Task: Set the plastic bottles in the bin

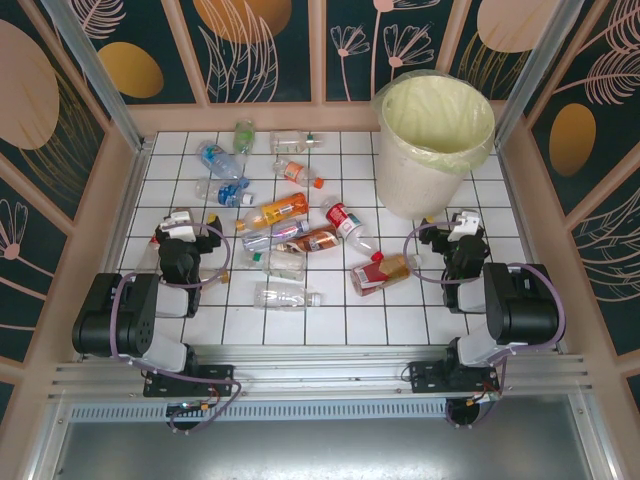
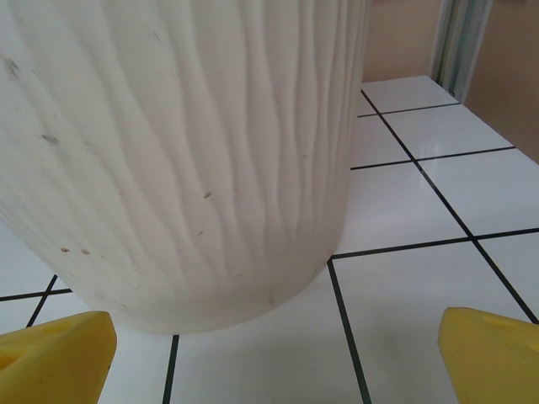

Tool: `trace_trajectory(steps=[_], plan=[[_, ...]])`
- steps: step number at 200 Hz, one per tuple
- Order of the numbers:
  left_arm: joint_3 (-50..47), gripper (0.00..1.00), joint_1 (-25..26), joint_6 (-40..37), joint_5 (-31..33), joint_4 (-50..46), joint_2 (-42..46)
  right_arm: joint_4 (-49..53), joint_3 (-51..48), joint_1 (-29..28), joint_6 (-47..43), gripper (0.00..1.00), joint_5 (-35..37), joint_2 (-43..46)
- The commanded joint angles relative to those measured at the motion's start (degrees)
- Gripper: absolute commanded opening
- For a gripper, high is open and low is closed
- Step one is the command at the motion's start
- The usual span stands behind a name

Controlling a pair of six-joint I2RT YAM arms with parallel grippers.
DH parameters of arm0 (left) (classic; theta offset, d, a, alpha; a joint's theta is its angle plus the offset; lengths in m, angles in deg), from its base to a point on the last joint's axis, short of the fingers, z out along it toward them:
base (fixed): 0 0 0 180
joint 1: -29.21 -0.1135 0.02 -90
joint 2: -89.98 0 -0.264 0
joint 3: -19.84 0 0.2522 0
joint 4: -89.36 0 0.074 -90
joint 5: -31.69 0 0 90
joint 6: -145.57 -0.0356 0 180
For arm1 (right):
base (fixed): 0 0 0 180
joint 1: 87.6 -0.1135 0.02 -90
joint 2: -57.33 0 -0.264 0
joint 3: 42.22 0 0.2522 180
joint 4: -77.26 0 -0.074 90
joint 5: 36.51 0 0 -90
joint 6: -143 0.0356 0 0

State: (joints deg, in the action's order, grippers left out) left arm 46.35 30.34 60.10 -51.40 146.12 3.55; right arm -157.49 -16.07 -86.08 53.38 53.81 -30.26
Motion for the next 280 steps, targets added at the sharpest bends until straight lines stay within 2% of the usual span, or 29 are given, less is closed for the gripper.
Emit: trace_trajectory(steps=[1,187,206,220,246,280], plan=[[0.8,0.99,-0.2,-0.8,0.7,2.4,-0.7,-2.8,1.2,0.4,0.7,0.99,-0.9,-0.6],[0.5,0.99,-0.1,-0.9,1.1,3.2,-0.3,-2.9,1.1,0.4,0.8,0.99,-0.9,-0.2],[3.9,0.99,-0.2,-0.6,1.2,-8.0,4.7,8.6,5.2,0.4,0.8,0.99,-0.7,4.8],[6.9,0.99,-0.2,0.4,2.1,-15.8,7.7,12.5,6.4,0.1,0.4,0.99,-0.9,7.7],[8.3,0.99,-0.2,3.0,1.0,-22.2,12.5,17.3,6.3,-2.6,-0.6,0.99,2.1,13.3],[9.9,0.99,-0.1,10.3,-2.6,-29.4,18.5,26.9,8.3,-9.6,-1.1,0.99,7.0,19.7]])
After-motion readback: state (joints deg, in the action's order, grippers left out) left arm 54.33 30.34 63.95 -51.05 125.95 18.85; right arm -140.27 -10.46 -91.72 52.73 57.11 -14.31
